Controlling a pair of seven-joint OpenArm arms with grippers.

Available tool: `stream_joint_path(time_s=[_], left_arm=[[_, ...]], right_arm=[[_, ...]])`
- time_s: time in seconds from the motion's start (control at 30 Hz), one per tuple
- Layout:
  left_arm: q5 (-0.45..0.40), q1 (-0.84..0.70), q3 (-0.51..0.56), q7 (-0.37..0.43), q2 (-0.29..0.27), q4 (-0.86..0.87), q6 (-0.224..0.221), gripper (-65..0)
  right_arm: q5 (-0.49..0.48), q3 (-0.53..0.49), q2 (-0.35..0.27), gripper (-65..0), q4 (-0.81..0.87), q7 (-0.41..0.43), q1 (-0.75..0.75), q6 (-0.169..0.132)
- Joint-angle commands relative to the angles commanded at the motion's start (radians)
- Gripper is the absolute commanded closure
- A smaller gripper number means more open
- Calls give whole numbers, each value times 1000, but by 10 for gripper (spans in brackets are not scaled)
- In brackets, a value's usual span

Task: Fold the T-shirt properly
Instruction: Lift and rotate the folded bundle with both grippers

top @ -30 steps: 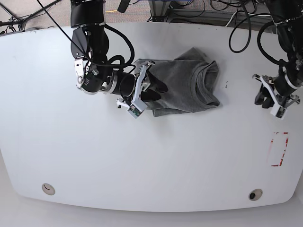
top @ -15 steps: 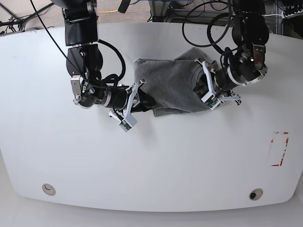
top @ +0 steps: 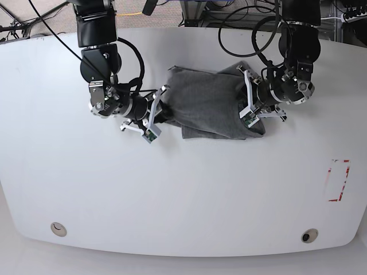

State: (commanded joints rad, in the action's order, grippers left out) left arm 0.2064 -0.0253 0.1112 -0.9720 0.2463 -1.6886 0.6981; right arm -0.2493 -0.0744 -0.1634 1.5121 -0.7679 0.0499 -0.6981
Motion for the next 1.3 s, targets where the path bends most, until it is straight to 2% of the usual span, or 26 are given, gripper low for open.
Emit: stream_joint_path(time_s=[0.17,0.3,0.37,0.53,0.67,0.77,0.93,1.1,1.2,1.3], left_arm=[[0,101,114,5,57,69,0,-164],[0,180,167,61,60,124,0,-164],[0,213,189,69,57,150,0,-164],[3,322,224,74,52,235,0,-161],[2,368,206,72,52,212,0,-160],[0,377,149,72,54,158,0,-160],[0,371,49,72,52,41,0,-160],[-3,299,40,72,49,-54,0,-160],[-6,241,35,72,12,-91,0,-160],[-5,181,34,72,6,-101,0,-160]], right_arm=[[86,3,-2,-109,126,5,-103,0],[144,-5,3,-109,253,5,-189,0],[173,-11,26,-109,293,5,-222,0],[334,-80,94,-109,339,3,-282,0],[420,-140,135,-109,354,3,-298,0],[427,-143,143,-109,384,-3,-299,0],[427,-141,144,-109,454,-101,-259,0],[427,-130,143,-109,457,-107,-210,0],[425,-114,141,-109,437,-107,-181,0],[425,-114,141,-109,399,-107,-147,0]])
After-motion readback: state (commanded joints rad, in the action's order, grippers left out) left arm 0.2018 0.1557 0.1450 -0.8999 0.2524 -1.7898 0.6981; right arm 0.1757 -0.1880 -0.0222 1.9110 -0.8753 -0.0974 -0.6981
